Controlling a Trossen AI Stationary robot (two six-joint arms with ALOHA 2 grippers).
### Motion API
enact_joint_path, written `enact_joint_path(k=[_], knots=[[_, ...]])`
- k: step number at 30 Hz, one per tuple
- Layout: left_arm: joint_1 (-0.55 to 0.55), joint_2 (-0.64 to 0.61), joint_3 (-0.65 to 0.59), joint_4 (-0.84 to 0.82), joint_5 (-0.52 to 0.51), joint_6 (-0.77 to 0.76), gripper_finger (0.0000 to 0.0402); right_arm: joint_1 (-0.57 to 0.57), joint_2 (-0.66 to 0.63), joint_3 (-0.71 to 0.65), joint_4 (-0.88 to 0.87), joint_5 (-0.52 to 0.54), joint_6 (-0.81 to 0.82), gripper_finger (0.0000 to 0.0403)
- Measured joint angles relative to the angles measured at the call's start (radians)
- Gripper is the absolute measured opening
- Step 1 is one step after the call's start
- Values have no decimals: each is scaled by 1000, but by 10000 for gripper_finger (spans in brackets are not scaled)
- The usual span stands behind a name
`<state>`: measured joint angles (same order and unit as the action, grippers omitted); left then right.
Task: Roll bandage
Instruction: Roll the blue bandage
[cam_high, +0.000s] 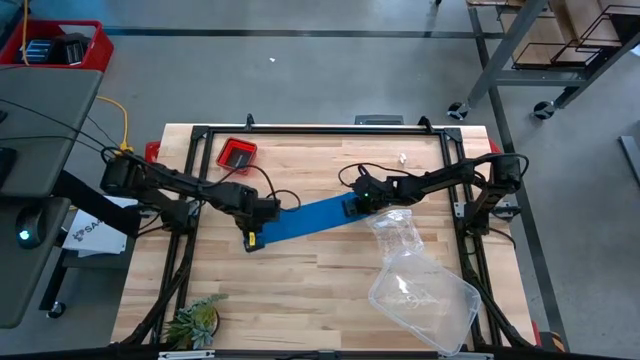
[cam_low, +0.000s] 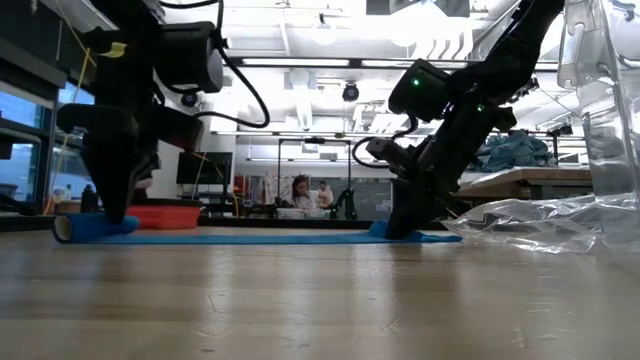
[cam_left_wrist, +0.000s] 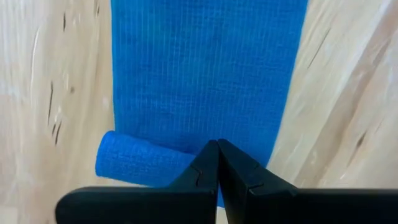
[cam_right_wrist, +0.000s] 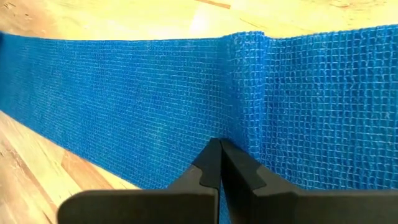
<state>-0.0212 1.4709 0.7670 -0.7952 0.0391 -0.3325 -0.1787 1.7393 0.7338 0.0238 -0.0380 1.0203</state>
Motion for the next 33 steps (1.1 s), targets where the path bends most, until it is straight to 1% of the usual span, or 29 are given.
enact_joint_path(k=[8,12,16,22,28,33], knots=[[-2,-6,0,-70,-17,-7,0,0,0,2,-27,-7,0,0],[-2,-33,0,-109,-27,-12,0,0,-1,2,-34,-16,0,0],[-1,-71,-1,-164,-58,-30,0,0,-1,2,-37,-16,0,0],[-1,-101,-1,-171,-103,-32,0,1,-1,2,-47,-23,-6,0],[-1,-117,-1,-116,-118,-51,0,2,-1,1,-54,-26,-7,0],[0,-177,-1,17,-120,-67,0,2,-1,0,-53,-27,-8,0]])
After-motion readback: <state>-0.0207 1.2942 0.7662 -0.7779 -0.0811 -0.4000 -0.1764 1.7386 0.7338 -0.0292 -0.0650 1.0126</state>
